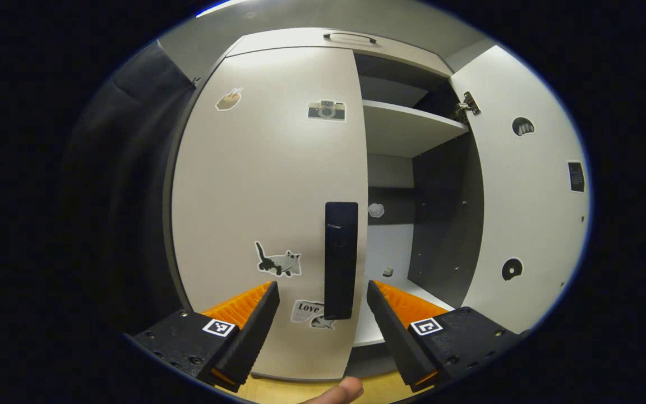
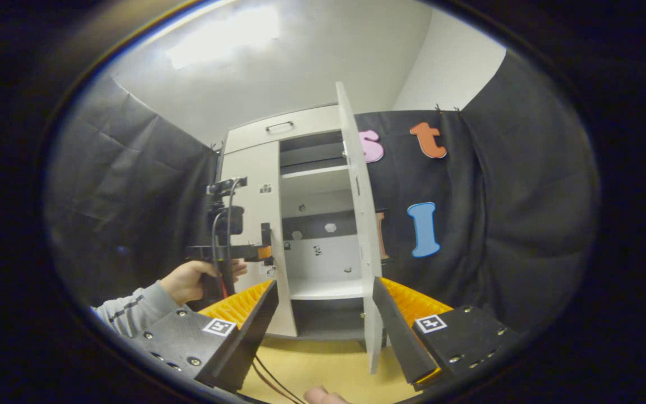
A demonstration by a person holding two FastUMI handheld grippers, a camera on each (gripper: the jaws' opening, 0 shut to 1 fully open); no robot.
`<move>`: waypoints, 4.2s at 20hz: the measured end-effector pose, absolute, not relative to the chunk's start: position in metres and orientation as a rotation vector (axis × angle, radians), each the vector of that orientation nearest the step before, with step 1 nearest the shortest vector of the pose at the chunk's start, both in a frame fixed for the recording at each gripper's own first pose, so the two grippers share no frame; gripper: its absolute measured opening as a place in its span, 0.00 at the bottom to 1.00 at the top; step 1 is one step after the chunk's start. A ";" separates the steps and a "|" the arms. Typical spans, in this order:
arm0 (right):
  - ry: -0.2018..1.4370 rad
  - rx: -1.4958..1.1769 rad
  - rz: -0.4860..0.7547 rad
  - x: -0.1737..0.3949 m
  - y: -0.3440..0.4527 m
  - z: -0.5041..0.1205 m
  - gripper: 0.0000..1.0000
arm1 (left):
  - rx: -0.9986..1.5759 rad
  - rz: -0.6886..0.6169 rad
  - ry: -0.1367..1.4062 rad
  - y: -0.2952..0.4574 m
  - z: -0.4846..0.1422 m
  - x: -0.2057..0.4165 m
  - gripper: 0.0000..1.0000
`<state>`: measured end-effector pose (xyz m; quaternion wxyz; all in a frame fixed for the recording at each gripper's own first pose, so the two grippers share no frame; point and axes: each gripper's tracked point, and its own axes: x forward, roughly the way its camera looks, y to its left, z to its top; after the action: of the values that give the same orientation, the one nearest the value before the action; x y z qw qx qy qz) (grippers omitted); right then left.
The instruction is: Open the right door of the double-door shoe cabinet with the right hand, and open the left door with the left hand.
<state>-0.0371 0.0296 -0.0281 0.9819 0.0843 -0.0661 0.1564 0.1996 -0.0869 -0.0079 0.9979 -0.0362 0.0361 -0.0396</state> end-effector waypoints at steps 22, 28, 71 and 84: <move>-0.011 0.221 0.247 -0.023 0.044 -0.102 1.00 | -0.024 -0.086 0.097 -0.103 -0.001 0.234 0.27; -0.007 0.218 0.244 -0.019 0.044 -0.103 1.00 | -0.035 -0.125 0.123 -0.101 -0.001 0.222 0.25; 0.016 0.171 0.281 -0.022 0.114 -0.120 1.00 | 0.060 -0.021 0.099 0.104 0.007 0.073 0.02; 0.024 0.146 0.286 -0.022 0.128 -0.125 1.00 | 0.012 -0.055 0.091 0.118 0.003 0.066 0.02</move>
<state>-0.0218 0.1277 -0.1250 0.9870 0.0728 0.0117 0.1425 0.0664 0.1175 0.0034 0.9986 0.0062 0.0454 -0.0276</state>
